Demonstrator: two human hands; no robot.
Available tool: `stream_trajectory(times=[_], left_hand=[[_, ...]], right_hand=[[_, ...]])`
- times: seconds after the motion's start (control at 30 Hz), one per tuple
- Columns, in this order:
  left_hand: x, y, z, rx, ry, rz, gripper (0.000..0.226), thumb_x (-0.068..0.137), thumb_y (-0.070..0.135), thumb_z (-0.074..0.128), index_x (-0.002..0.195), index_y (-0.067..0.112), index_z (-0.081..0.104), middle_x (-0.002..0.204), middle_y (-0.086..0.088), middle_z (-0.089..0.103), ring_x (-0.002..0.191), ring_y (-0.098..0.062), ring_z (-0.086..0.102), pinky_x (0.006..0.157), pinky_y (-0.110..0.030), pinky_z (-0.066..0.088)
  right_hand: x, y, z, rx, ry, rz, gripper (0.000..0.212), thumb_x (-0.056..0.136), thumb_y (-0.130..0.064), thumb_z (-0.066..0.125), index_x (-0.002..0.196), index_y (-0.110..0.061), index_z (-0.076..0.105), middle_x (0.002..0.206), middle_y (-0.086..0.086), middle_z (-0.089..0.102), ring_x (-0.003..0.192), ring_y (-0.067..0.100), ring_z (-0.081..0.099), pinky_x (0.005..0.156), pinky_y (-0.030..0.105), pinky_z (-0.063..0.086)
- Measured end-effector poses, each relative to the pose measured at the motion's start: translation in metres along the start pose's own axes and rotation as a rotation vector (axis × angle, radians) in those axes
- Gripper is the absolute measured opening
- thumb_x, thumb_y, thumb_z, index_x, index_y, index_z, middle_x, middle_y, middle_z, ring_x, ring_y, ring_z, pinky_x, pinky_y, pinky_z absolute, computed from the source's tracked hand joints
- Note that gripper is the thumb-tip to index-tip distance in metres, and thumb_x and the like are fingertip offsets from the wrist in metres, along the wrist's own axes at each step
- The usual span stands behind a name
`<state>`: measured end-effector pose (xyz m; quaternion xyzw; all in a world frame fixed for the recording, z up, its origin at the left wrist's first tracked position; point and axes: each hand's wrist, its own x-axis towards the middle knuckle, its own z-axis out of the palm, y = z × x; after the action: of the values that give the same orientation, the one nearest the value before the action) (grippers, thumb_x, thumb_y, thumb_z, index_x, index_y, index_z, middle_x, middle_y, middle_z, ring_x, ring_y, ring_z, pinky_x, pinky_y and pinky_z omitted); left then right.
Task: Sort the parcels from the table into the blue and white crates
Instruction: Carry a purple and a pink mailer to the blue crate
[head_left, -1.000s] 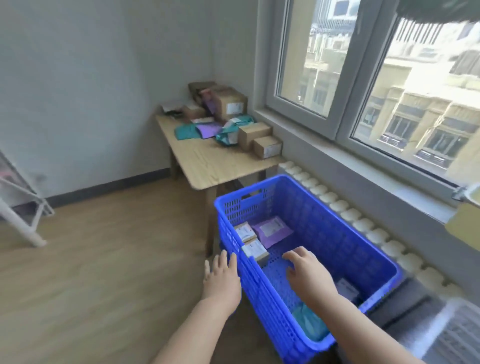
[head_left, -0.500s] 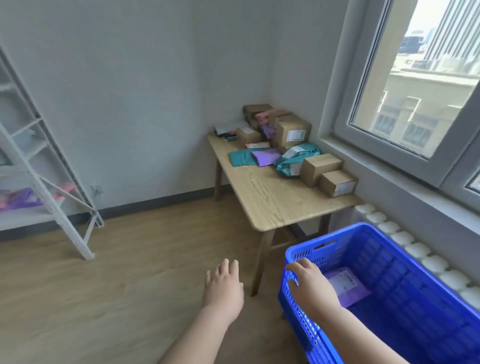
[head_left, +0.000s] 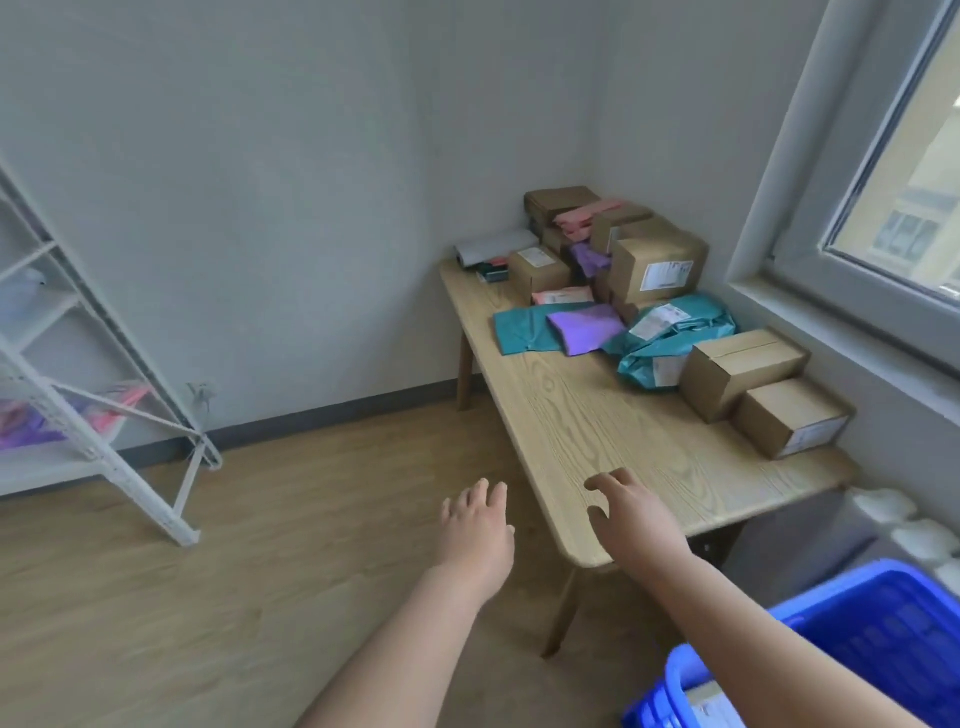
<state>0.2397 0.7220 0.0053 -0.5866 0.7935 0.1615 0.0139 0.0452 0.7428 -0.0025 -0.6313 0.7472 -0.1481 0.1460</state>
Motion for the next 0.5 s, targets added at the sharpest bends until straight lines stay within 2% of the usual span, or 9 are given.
stream_trajectory(times=[0.1, 0.27, 0.5], left_hand=[[0.048, -0.023, -0.008, -0.007, -0.018, -0.013, 0.056, 0.107, 0.029, 0.035, 0.158, 0.019, 0.015, 0.166, -0.007, 0.011, 0.152, -0.025, 0.015, 0.124, -0.044, 0.01], [0.14, -0.063, -0.029, -0.022, -0.036, 0.011, 0.056, 0.106, 0.031, 0.036, 0.158, 0.019, 0.016, 0.165, -0.007, 0.015, 0.15, -0.027, 0.02, 0.123, -0.042, 0.016], [0.277, -0.122, -0.074, 0.062, -0.132, 0.167, 0.055, 0.107, 0.03, 0.037, 0.158, 0.019, 0.018, 0.165, -0.007, 0.016, 0.15, -0.027, 0.021, 0.122, -0.041, 0.02]], right_hand=[[0.052, -0.02, 0.012, 0.003, -0.021, -0.026, 0.037, 0.1, -0.028, 0.048, 0.137, -0.027, 0.05, 0.142, -0.007, 0.043, 0.123, 0.015, 0.049, 0.084, 0.025, 0.047], [0.143, -0.042, 0.036, 0.005, -0.029, -0.014, 0.039, 0.099, -0.026, 0.05, 0.137, -0.027, 0.051, 0.14, -0.007, 0.045, 0.124, 0.016, 0.05, 0.093, 0.028, 0.049], [0.262, -0.063, 0.061, 0.043, -0.02, 0.241, 0.039, 0.098, -0.028, 0.05, 0.137, -0.03, 0.049, 0.139, -0.007, 0.045, 0.116, 0.015, 0.055, 0.079, 0.027, 0.051]])
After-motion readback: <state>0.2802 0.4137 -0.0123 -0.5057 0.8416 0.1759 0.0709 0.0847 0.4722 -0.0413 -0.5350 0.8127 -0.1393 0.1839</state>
